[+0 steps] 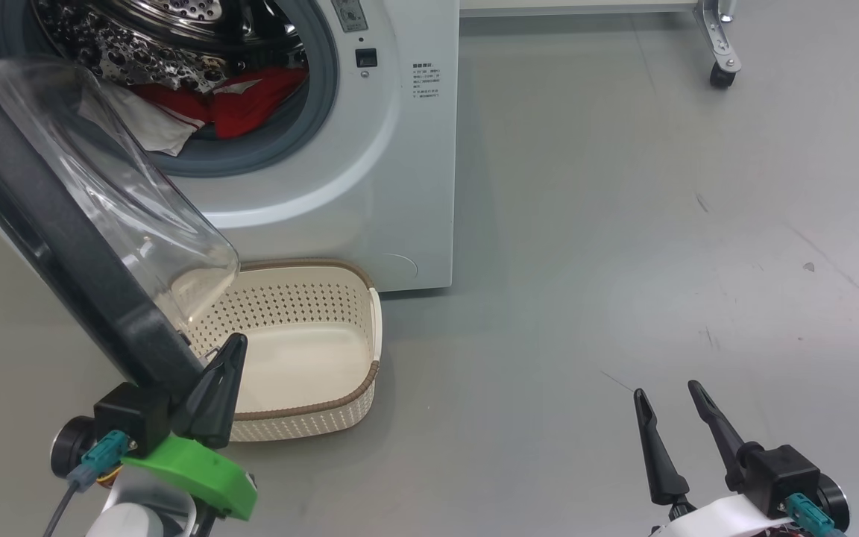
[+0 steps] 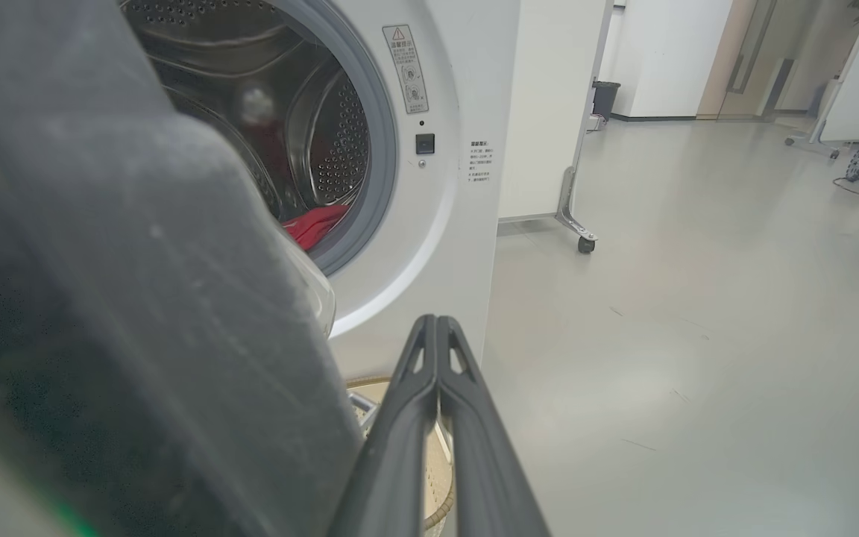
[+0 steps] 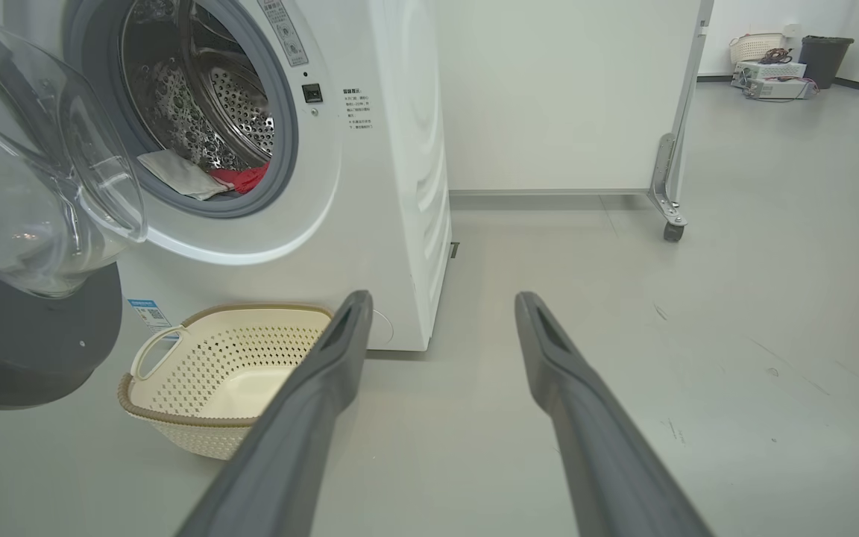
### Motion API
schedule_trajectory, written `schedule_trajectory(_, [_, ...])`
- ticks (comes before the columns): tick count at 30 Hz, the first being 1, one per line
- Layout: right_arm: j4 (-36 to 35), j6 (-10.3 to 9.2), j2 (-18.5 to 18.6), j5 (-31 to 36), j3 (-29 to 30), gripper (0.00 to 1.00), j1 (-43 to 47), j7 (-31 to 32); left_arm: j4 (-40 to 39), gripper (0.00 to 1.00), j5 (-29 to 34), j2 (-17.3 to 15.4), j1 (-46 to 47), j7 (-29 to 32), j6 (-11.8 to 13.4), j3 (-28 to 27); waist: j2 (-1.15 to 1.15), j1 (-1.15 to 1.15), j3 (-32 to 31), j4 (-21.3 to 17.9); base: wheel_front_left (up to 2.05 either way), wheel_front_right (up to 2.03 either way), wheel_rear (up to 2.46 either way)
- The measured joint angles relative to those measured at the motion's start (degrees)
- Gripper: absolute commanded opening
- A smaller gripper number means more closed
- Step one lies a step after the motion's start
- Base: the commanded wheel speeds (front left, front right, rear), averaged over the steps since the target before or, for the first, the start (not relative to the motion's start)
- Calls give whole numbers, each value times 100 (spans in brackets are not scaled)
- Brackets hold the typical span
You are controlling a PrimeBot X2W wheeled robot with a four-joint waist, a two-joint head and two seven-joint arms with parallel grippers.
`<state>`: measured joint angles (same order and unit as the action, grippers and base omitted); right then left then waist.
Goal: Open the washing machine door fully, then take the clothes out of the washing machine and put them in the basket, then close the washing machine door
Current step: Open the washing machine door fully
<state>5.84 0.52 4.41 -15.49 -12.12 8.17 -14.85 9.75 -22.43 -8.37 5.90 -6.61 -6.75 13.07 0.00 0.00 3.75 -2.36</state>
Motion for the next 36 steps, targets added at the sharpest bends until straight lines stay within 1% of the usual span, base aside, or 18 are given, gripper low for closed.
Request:
schedule_trajectory(9, [11,11,-38,8,93,100,-33,0,140,0,-52,49,75,-60,-4,-1,0,0,47,41,0,0,0])
schedule_trajectory(16, [11,9,-53,9,237,100,-35,0,286,0,-55,118,181,-111,-9,53,0,0,41,206,0,0,0])
schedule_trajectory(26, [77,71,-64,12,299,100,-34,0,476,0,-99,162,236,-212,-10,114,0,0,-10,565,0,0,0])
schedule_trajectory(32, [146,179,-70,53,290,100,-31,0,601,0,-110,183,240,-256,-10,138,0,0,-58,874,0,0,0])
schedule_trajectory(36, [189,194,-79,53,290,100,-27,0,678,0,-120,186,240,-305,-11,119,0,0,-91,1131,0,0,0])
